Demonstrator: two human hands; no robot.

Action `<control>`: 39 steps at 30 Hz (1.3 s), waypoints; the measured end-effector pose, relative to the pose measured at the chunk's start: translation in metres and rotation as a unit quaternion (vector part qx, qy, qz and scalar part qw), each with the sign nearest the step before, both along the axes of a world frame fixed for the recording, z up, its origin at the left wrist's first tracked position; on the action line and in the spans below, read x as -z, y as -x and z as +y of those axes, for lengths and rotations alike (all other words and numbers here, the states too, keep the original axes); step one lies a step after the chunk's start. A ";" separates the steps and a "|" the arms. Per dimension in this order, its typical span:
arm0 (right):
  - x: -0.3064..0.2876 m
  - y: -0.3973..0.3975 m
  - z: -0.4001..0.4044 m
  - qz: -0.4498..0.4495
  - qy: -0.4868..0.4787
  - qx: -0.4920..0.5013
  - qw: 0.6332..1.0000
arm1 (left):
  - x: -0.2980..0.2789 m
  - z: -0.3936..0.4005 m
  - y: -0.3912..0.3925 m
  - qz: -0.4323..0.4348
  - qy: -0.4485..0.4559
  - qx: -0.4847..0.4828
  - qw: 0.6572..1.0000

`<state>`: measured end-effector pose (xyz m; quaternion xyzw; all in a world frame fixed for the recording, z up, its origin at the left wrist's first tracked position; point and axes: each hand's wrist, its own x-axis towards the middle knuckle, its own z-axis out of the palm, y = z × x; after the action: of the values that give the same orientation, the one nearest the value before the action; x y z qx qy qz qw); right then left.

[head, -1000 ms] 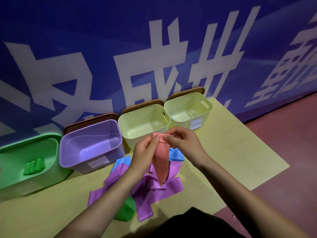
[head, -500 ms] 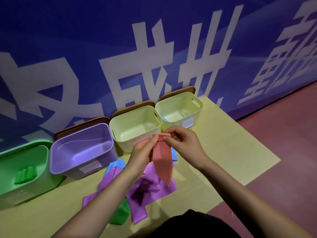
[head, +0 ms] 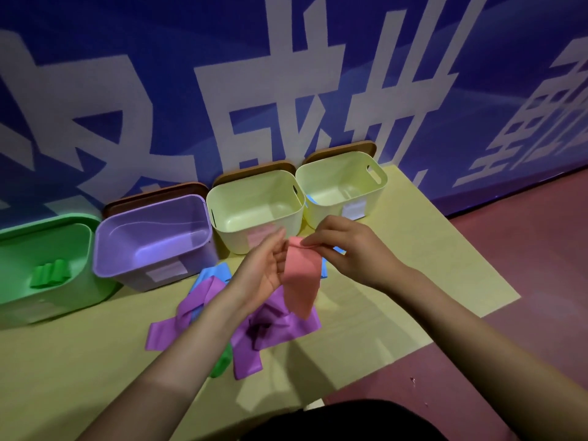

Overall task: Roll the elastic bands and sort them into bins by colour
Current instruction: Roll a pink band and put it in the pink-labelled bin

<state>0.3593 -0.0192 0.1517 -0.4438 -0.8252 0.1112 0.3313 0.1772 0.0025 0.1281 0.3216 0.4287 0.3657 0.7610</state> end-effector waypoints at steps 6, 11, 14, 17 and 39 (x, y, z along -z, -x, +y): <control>0.006 0.009 -0.006 0.132 0.166 -0.016 0.977 | 0.011 -0.016 0.005 0.010 -0.033 -0.033 0.999; 0.019 0.032 -0.006 0.261 0.314 0.070 0.910 | 0.021 -0.022 0.011 0.070 -0.056 -0.124 0.988; 0.022 0.048 -0.002 0.271 0.318 0.083 0.904 | 0.019 -0.024 0.020 0.160 -0.114 -0.139 0.971; 0.022 0.064 0.002 0.274 0.316 0.102 0.903 | 0.014 -0.024 0.034 0.170 -0.135 -0.143 0.966; 0.024 0.194 0.015 0.330 0.241 0.127 0.904 | 0.006 0.003 0.162 0.149 -0.081 0.001 0.986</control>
<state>0.1649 -0.0042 0.1279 -0.5489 -0.5535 0.4039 0.4788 0.0156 0.0054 0.1218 0.4332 0.5060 0.3467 0.6603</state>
